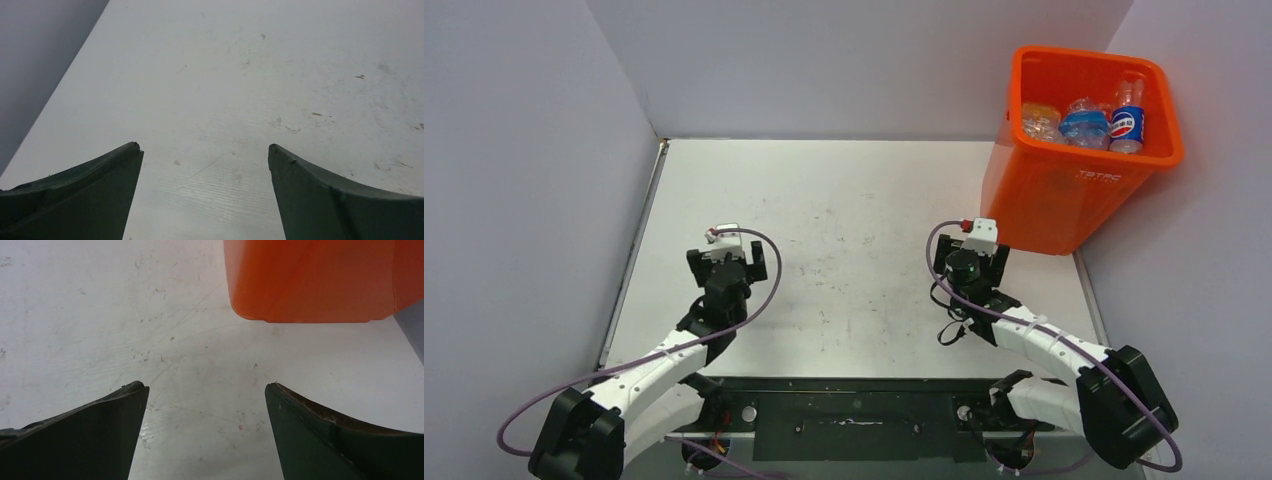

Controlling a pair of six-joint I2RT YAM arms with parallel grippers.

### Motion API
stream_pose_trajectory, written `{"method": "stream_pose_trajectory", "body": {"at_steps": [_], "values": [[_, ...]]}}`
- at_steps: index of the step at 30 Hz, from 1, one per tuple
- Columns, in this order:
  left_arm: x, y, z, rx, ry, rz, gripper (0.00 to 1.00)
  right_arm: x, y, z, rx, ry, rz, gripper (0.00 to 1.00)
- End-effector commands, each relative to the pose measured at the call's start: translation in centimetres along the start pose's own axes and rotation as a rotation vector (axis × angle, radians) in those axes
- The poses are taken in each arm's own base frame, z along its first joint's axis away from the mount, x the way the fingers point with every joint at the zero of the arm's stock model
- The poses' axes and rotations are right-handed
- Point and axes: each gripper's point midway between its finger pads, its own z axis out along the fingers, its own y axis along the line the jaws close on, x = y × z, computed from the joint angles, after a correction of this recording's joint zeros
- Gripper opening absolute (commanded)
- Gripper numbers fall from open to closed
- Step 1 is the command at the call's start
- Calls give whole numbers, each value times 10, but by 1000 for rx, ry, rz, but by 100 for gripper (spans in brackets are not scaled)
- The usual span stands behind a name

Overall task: Put the plastic bottles in the bin
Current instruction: Reset both arms

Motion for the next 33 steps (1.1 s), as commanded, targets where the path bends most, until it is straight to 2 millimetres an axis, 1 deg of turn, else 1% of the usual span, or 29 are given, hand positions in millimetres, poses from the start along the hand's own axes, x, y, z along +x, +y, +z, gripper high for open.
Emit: {"method": "stream_pose_trajectory", "body": {"at_steps": [1,2,3,5,6,8,10,13,15,19,20,22,24,26,28,30,33], "values": [[-9,25,23,-94,-67,-95,96,-31,-5,27,-43,-117,48,90],[-3,32,29,-109,-57,-106,96,-24,-13,33,-20,-107,64,90],[5,37,34,-110,-40,-114,96,-25,-18,38,2,-120,80,90],[18,52,41,-169,-17,-159,96,-26,-25,44,35,-118,68,90],[19,58,44,-201,-27,-191,96,-28,-30,48,59,-128,63,90],[20,62,51,-244,-40,-204,96,-32,-36,50,80,-155,38,90],[18,64,60,-270,-61,-202,96,-30,-38,51,79,-179,18,90],[10,52,74,-209,-75,-103,96,-20,-38,51,58,-172,2,90],[5,53,80,-195,-102,-72,96,-19,-44,50,66,-179,14,90],[16,48,86,-89,-123,-83,96,-20,-61,48,118,-222,27,90],[19,46,85,-53,-117,-92,96,-19,-61,48,112,-230,50,90],[23,40,82,-2,-140,-76,96,-17,-54,51,68,-242,32,90],[26,39,81,4,-131,-73,96,-14,-53,55,60,-239,-28,90],[25,39,83,3,-131,-77,96,-10,-53,58,62,-247,-72,90],[25,44,84,-18,-129,-93,96,-9,-51,61,52,-251,-93,90],[25,47,85,-40,-129,-102,96,-12,-45,65,32,-268,-88,90],[25,59,84,-110,-136,-136,96,-5,-38,74,6,-262,-132,90]]}}
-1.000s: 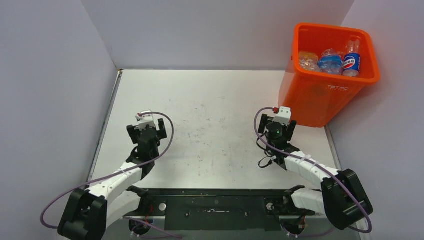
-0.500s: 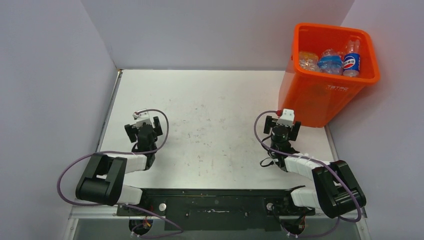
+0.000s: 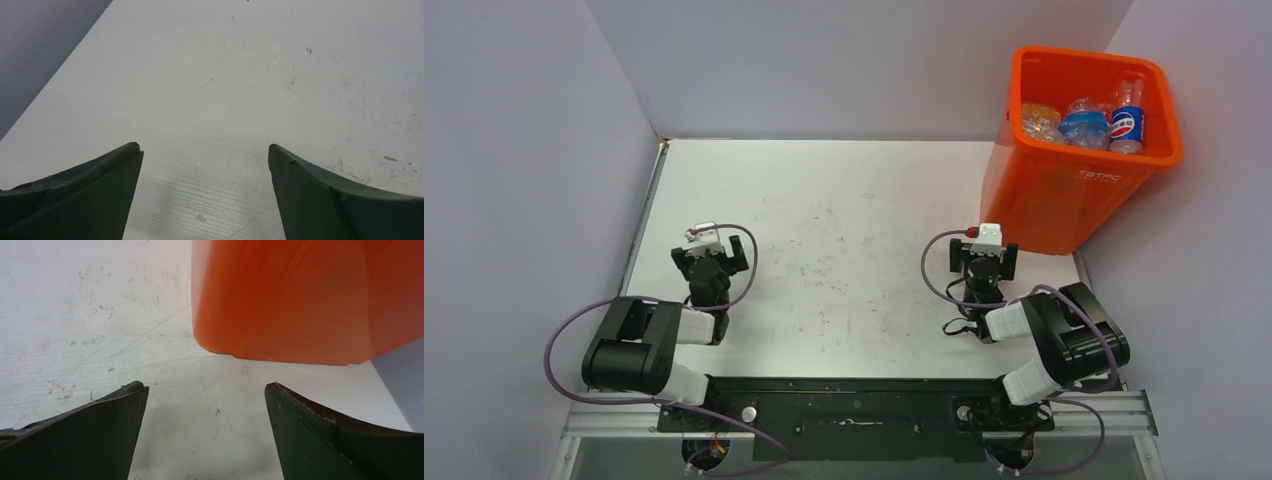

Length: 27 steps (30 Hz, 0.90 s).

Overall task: Put the plastic bottles in the bin
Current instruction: Reset both arms

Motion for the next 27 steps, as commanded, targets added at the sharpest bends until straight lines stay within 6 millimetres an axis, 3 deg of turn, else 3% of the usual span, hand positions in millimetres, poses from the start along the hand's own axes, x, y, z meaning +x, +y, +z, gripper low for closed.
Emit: {"method": "stream_pose_trajectory", "body": {"at_steps": [1,6,13,19,20,23,27], "values": [[-27,8,6,-58,-98,-72,96,-26,7,13,-16,-116,8,90],[-26,8,5,-59,-97,-72,96,-16,-7,25,34,-59,78,90],[-26,8,5,-59,-98,-71,96,-14,-7,33,12,-34,72,90],[-25,7,6,-55,-94,-69,96,-5,-19,12,18,-116,138,90],[-25,5,6,-43,-94,-64,96,-16,-26,6,60,-171,159,90],[-25,3,7,-28,-90,-59,96,-11,-14,23,26,-105,144,90],[-26,3,6,-28,-95,-60,96,-4,-20,27,3,-70,168,90]]}}
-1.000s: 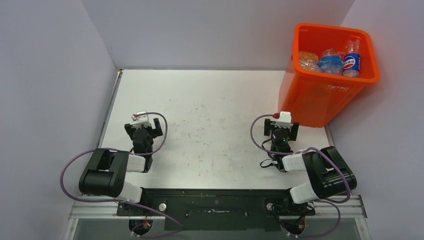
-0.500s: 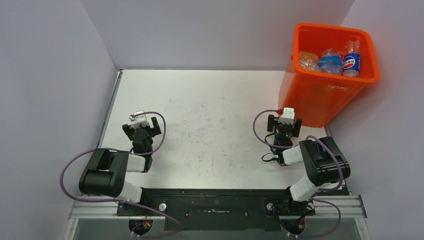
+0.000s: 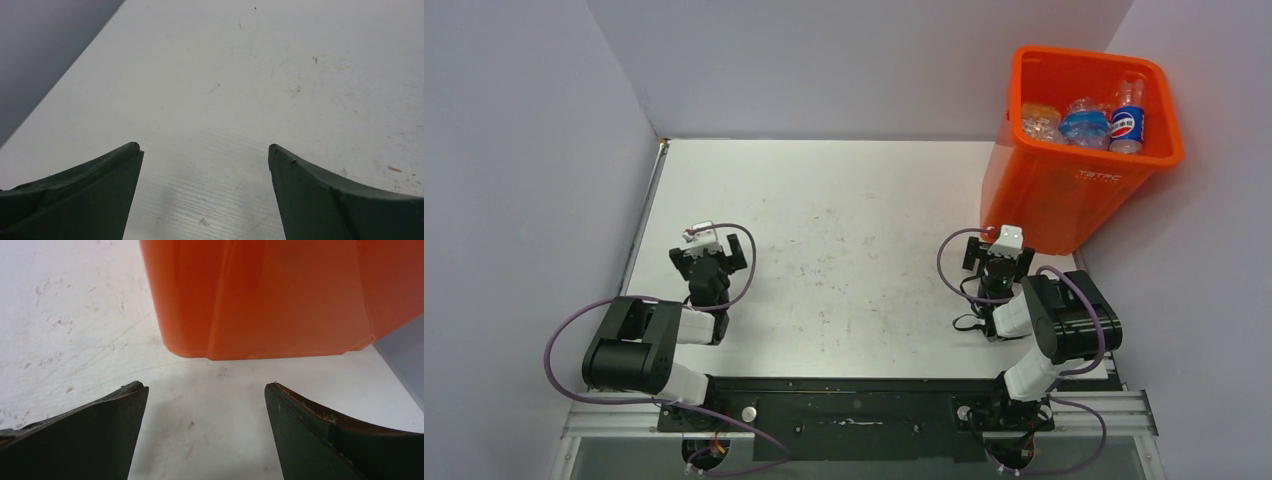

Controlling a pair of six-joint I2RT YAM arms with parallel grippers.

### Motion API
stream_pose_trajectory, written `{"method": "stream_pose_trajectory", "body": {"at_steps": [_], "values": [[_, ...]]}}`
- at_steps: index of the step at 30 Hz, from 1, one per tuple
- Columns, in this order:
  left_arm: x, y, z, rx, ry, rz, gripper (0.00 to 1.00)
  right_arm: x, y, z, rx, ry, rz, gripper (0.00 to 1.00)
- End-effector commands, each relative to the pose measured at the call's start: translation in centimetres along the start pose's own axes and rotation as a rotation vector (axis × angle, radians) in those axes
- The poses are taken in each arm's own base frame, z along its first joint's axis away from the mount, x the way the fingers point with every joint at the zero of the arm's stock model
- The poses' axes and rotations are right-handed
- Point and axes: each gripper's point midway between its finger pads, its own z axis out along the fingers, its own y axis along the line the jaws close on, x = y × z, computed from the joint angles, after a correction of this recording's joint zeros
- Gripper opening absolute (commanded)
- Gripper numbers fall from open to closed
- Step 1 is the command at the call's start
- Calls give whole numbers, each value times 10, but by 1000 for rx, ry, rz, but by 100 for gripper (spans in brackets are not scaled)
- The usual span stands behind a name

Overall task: Put the plastic bottles in the bin
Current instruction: Reset both arms

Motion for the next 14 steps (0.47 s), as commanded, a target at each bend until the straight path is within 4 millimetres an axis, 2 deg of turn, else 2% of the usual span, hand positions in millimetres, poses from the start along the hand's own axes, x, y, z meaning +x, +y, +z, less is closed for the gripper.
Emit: {"method": "stream_pose_trajectory", "body": {"at_steps": [1,14], "values": [[-21,-4,5,14,-71,-38,96,-27,3,10,-23,-77,86,90],[-19,-5,8,40,-56,-45,96,-28,3,10,-22,-82,85,90]]}}
